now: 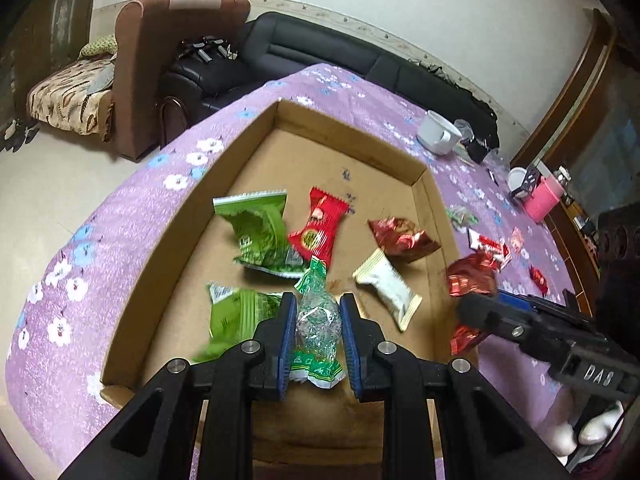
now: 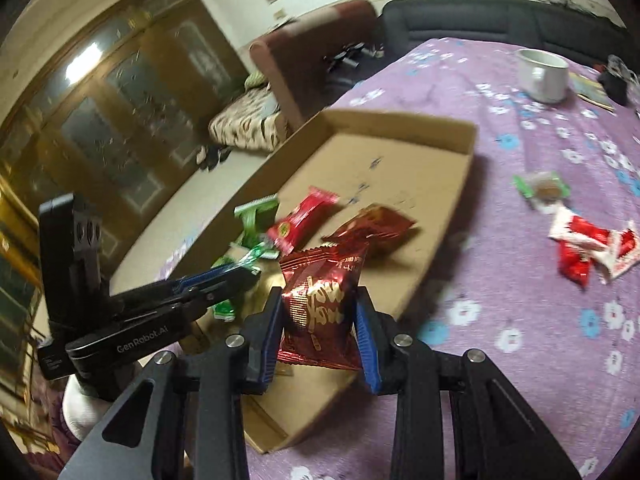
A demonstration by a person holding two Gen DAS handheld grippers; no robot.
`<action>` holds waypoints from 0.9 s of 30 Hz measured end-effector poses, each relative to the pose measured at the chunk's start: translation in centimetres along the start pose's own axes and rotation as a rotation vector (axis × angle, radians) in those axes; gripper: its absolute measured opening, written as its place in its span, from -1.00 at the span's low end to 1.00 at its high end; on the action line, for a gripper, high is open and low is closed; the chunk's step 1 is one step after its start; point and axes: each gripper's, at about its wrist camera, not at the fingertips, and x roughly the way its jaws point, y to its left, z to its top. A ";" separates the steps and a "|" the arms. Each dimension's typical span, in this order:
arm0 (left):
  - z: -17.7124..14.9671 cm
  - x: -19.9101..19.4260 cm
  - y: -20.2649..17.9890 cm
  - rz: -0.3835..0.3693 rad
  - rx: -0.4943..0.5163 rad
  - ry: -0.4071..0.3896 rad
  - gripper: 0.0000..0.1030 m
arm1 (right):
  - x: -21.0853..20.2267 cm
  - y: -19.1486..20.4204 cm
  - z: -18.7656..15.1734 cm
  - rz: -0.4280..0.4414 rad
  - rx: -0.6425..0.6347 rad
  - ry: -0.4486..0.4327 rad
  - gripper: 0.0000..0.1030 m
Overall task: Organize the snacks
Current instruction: 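Carry both snacks into the cardboard box and open both tools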
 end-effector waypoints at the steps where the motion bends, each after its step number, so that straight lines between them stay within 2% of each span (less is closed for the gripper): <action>1: 0.0 0.1 0.0 -0.004 -0.001 0.003 -0.56 | 0.4 0.4 -0.1 -0.004 -0.009 0.008 -0.35; 3: 0.0 0.1 0.1 -0.012 -0.001 0.003 -0.53 | 1.4 1.1 -0.4 -0.020 -0.030 0.027 -0.35; 5: 0.1 0.0 0.0 -0.024 0.004 0.000 -0.35 | 2.1 1.4 -0.5 -0.031 -0.040 0.039 -0.35; 7: 0.1 -0.2 0.0 -0.040 0.003 -0.009 -0.01 | 2.6 1.5 -0.6 -0.043 -0.044 0.048 -0.34; 9: 0.1 -0.3 0.1 -0.050 -0.004 -0.014 0.10 | 2.6 1.8 -0.6 -0.053 -0.053 0.039 -0.31; 11: 0.2 -0.4 0.3 -0.058 -0.017 -0.013 0.12 | 2.5 1.7 -0.5 -0.053 -0.047 0.033 -0.28; 16: 0.3 -0.9 0.4 -0.071 -0.036 -0.025 0.33 | 1.5 1.1 -0.5 -0.044 -0.023 0.004 -0.16; 25: 0.4 -1.3 0.0 -0.062 -0.050 -0.020 0.44 | -1.3 -1.1 -0.9 -0.015 0.047 -0.054 -0.07; 27: 0.4 -1.3 -0.3 -0.062 -0.049 -0.018 0.47 | -2.1 -1.6 -1.1 -0.031 0.057 -0.071 -0.02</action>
